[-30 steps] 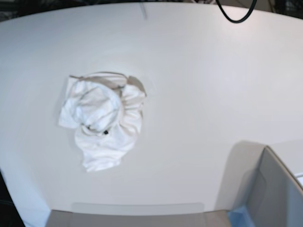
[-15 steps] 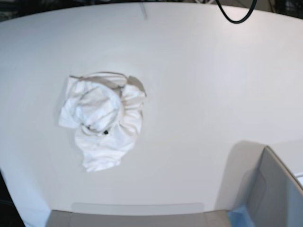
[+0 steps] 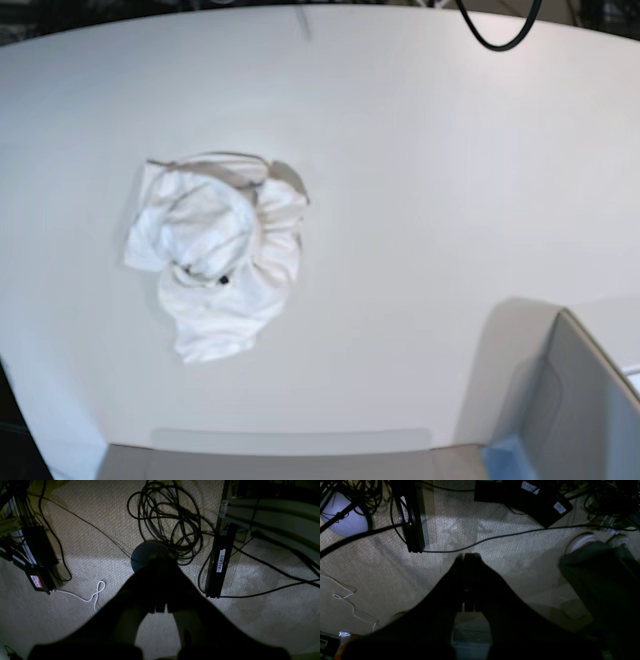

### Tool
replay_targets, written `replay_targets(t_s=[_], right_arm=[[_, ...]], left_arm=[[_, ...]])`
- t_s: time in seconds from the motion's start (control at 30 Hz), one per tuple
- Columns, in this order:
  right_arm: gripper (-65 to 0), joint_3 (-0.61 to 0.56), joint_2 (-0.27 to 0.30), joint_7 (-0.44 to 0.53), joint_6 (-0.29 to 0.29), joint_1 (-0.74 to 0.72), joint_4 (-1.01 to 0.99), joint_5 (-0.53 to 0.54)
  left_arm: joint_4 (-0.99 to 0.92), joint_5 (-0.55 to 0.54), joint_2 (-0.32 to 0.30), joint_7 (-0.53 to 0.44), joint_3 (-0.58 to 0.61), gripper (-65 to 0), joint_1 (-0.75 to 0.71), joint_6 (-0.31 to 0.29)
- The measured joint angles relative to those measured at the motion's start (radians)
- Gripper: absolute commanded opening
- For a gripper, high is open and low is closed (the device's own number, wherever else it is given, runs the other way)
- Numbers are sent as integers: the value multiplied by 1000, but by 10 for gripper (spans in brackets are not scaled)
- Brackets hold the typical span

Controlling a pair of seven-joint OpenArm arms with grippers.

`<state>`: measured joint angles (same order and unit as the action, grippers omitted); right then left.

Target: Layout the t-shirt on the table in an organized manner, then fold the t-shirt properly

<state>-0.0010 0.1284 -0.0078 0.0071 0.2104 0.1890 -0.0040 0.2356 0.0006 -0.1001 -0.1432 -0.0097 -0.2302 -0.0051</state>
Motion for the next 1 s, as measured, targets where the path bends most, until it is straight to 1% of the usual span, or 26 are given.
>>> replay_targets(t_s=[0.33,0.47,0.53,0.63,0.77,0.9,1.0], right_arm=[[-649,0,1,7,0,29,8,0],[-649,0,4,6,2,119,120,-2],[-649,-2,15,2,4,171,179,-2],[-649,-2,45,-2,1,249,266,-3],[-649,-2,79,2,-3,352,387,-1],[-649,-4,90,10,-2,475,561,1],[-649,-17,103,-2,-7,584,711,2]], left_arm=[[0,0,0,0,0,-650,-14,0],[4,2,-9,-11,0,-650,-52,-4],[26,0,-19,-8,0,-650,-84,-3],[137,0,-39,-20,0,-650,-174,-4],[300,0,-42,-19,0,-650,-293,0],[481,0,-37,-23,0,-650,-417,-10],[628,0,-39,-10,0,-650,-518,-6]])
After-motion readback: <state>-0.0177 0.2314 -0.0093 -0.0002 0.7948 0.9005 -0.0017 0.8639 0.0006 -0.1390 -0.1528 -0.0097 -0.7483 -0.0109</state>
